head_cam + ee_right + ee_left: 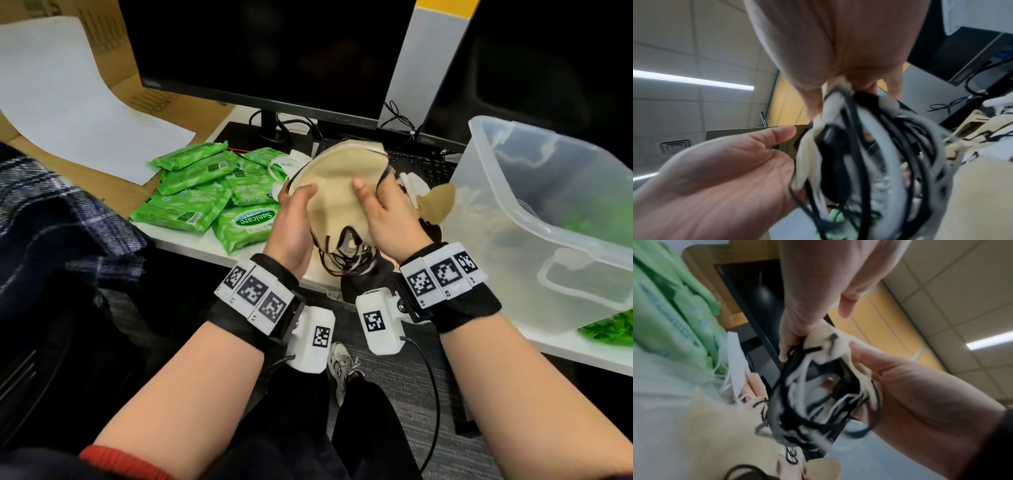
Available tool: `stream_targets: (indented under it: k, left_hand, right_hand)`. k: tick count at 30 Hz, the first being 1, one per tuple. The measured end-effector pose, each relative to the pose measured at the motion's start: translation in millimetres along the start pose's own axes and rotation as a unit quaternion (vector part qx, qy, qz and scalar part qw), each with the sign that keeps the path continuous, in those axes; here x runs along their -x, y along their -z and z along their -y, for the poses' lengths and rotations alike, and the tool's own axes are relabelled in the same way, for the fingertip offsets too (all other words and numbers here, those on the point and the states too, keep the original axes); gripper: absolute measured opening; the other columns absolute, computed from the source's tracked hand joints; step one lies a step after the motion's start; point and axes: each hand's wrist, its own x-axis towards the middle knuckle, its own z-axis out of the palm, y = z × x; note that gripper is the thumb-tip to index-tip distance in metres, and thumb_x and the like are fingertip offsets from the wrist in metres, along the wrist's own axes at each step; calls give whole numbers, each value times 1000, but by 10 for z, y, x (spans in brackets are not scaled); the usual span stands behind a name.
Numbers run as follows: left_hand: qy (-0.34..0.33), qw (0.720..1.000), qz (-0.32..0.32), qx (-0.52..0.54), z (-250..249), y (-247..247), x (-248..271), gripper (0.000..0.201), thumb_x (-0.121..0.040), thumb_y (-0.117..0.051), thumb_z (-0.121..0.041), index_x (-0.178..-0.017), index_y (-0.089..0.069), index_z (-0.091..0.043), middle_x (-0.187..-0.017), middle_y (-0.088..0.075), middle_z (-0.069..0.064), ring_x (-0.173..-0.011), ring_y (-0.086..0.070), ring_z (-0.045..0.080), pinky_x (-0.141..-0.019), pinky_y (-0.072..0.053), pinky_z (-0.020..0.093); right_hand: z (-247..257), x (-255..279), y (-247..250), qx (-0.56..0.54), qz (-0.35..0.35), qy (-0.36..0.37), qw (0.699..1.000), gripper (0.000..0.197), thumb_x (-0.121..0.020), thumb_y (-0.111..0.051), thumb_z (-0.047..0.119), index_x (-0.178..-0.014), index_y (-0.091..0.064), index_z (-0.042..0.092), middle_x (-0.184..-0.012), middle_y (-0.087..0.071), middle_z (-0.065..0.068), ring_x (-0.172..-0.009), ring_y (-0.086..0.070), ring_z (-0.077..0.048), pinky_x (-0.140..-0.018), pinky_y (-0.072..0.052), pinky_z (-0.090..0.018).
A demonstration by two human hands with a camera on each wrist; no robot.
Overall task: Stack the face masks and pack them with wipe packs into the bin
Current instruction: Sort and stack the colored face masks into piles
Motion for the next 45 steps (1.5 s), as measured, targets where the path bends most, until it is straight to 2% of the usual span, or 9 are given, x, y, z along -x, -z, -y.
stream_targets:
  k: [10, 14, 19, 24, 28, 31, 39, 42, 45]
  left_hand:
    - [-118, 992, -41, -24, -7, 78, 34, 85, -63, -73, -3, -127, -35, -43, -134, -47, 11, -115, -55, 28, -94, -49, 49]
    - [-201, 974, 26, -98, -19, 138, 76, 81, -74, -47, 25, -128, -35, -35, -129, -51, 1, -94, -63, 10, -74, -56, 30]
    - [-127, 960, 68, -240, -56, 188, 58, 55, -77, -39, 20, -114, -61, -15, -112, -59, 0, -75, -56, -18, -63, -42, 3]
    - [-121, 965, 2, -231, 12, 302, -77, 45, -81, -40, 12, -105, -67, -15, -95, -63, -8, -67, -49, -7, -58, -37, 1]
    - [-149, 970, -57, -185, -41, 357, -87, 39, -83, -47, 9, -108, -65, -15, -91, -65, -15, -68, -55, -12, -63, -40, 0]
    - [-163, 969, -90, -163, -108, 428, -95, 37, -82, -56, 8, -109, -64, -17, -107, -65, -2, -82, -58, -10, -76, -45, 6]
    - [-128, 971, -81, -186, -62, 441, -125, 41, -80, -60, 8, -99, -66, -27, -116, -64, 5, -106, -62, 23, -95, -49, 44]
    - [-120, 973, -86, -177, -80, 452, -124, 40, -80, -59, 9, -103, -66, -24, -114, -65, 6, -102, -64, 24, -91, -52, 44]
    - [-121, 973, -96, -171, -103, 472, -124, 40, -80, -58, 10, -105, -65, -20, -111, -65, 6, -98, -65, 25, -90, -52, 44]
  right_hand:
    - [-112, -2, 220, -96, 40, -59, 993, 59, -72, -70, -9, -117, -41, 16, -106, -63, -10, -97, -64, -25, -89, -52, -46]
    - [-173, -94, 257, 0, 1, -40, 999, 51, -70, -75, 9, -100, -45, 36, -92, -64, -17, -86, -64, -34, -81, -51, -52]
    - [-277, -162, 282, 248, 42, -106, 962, 39, -81, -69, 15, -117, -54, 13, -88, -58, -4, -88, -56, -21, -72, -36, -24]
    - [-319, -170, 247, 431, 227, -221, 845, 51, -79, -61, 55, -85, -58, 4, -72, -55, -6, -71, -55, -23, -57, -38, -25]
    - [-362, -274, 223, 389, 257, -257, 846, 75, -77, -43, 72, -105, -60, 4, -81, -61, -6, -70, -54, -20, -67, -42, -28]
    - [-386, -285, 246, 316, 250, -295, 866, 75, -82, -41, 68, -108, -61, 1, -77, -59, -8, -61, -52, -19, -66, -41, -29]
    - [-383, -286, 75, 530, 362, -207, 738, 43, -78, -71, 34, -104, -58, 3, -84, -59, -7, -87, -51, -22, -62, -39, -26]
    - [-360, -316, 99, 509, 348, -193, 764, 29, -80, -71, 26, -70, -49, 10, -66, -48, -1, -79, -49, -22, -51, -34, -22]
    - [-250, -427, 126, 461, 278, -157, 828, 23, -80, -71, 22, -95, -60, 10, -77, -57, -6, -80, -53, -22, -51, -34, -22]
